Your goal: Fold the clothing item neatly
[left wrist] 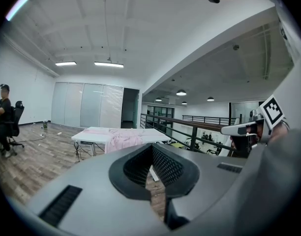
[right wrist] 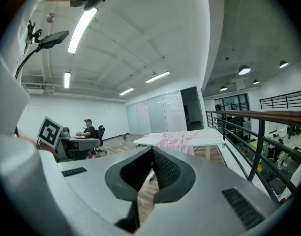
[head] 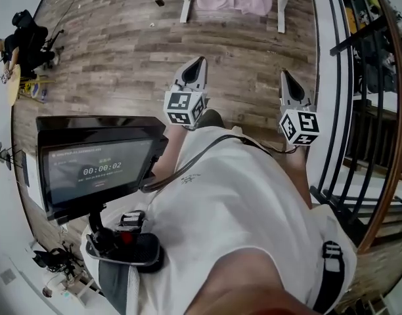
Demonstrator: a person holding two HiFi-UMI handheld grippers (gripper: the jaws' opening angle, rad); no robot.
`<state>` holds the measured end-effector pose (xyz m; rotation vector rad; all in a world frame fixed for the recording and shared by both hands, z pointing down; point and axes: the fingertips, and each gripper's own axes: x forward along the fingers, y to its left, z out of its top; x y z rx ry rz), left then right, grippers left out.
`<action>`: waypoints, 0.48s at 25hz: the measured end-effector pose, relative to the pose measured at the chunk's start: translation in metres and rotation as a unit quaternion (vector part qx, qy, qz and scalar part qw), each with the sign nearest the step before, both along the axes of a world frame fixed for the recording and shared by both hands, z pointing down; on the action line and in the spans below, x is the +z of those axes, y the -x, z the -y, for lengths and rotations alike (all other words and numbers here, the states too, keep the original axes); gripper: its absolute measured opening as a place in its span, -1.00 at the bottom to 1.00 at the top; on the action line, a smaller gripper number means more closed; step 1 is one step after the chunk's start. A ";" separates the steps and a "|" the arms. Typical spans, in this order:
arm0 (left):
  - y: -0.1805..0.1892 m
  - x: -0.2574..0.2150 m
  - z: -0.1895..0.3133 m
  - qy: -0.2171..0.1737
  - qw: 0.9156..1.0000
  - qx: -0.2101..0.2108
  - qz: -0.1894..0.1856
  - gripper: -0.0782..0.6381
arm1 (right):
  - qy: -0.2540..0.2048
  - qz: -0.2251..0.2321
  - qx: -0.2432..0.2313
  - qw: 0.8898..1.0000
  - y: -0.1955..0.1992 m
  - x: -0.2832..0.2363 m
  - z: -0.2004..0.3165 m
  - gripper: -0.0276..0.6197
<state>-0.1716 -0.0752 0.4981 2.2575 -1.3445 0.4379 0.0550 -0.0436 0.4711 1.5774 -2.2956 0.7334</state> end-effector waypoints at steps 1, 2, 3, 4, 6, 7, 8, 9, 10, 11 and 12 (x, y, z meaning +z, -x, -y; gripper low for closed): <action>0.000 -0.001 0.000 0.000 1.000 0.000 0.000 -0.79 | -0.001 0.000 -0.002 1.000 0.001 -0.001 0.000 -0.90; 0.001 -0.001 0.000 0.000 1.000 0.001 0.001 -0.79 | -0.002 0.000 -0.004 1.000 0.002 -0.002 0.001 -0.90; 0.003 -0.002 0.000 0.000 1.000 0.001 0.003 -0.79 | -0.003 0.001 -0.006 1.000 0.004 -0.003 0.001 -0.90; 0.004 -0.002 0.000 0.000 1.000 0.000 0.005 -0.79 | -0.003 0.002 -0.008 1.000 0.005 -0.003 0.001 -0.90; 0.004 -0.003 0.001 -0.001 1.000 0.000 0.006 -0.79 | -0.003 0.002 -0.010 1.000 0.006 -0.003 0.002 -0.90; 0.004 -0.003 0.001 -0.001 1.000 0.001 0.005 -0.79 | -0.004 0.002 -0.009 1.000 0.007 -0.003 0.002 -0.90; 0.004 -0.003 0.002 -0.002 1.000 0.002 0.005 -0.79 | -0.006 0.002 -0.007 1.000 0.007 -0.004 0.002 -0.90; 0.003 -0.003 0.002 -0.004 1.000 0.004 0.005 -0.79 | -0.007 0.002 -0.006 1.000 0.007 -0.004 0.002 -0.90; 0.003 -0.003 0.003 -0.005 1.000 0.005 0.005 -0.79 | -0.009 0.002 -0.004 1.000 0.007 -0.004 0.003 -0.90; 0.003 -0.003 0.005 -0.007 1.000 0.006 0.004 -0.79 | -0.011 0.001 -0.003 1.000 0.007 -0.005 0.003 -0.90; 0.002 -0.003 0.006 -0.009 1.000 0.007 0.004 -0.79 | -0.012 0.000 -0.003 1.000 0.007 -0.005 0.004 -0.90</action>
